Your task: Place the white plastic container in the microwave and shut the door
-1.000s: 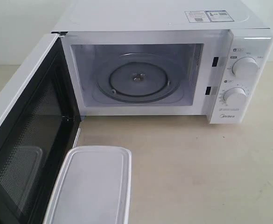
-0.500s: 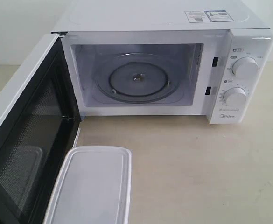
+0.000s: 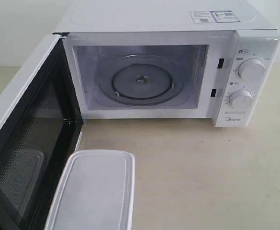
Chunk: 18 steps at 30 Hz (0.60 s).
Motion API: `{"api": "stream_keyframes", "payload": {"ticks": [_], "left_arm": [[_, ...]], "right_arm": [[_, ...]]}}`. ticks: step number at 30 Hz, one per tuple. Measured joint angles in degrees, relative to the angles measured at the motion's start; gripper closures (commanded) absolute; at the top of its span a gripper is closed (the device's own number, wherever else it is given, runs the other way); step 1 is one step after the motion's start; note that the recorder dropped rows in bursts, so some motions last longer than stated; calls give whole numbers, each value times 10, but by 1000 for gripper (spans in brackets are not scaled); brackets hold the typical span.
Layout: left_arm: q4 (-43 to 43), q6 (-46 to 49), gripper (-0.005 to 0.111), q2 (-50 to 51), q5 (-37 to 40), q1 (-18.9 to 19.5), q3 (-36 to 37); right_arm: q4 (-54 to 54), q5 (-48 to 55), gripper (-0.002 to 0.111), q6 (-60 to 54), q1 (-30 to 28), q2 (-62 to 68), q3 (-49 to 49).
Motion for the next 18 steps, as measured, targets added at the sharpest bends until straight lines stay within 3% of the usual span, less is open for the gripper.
{"api": "stream_keyframes", "payload": {"ticks": [4, 7, 13, 18], "left_arm": [[0, 0, 102, 0, 0, 0, 0], [0, 0, 102, 0, 0, 0, 0], [0, 0, 102, 0, 0, 0, 0], [0, 0, 102, 0, 0, 0, 0]], "right_arm": [[1, -14, 108, 0, 0, 88, 0], [1, -79, 108, 0, 0, 151, 0], [-14, -302, 108, 7, 0, 241, 49], [-164, -504, 108, 108, 0, 316, 114]]}}
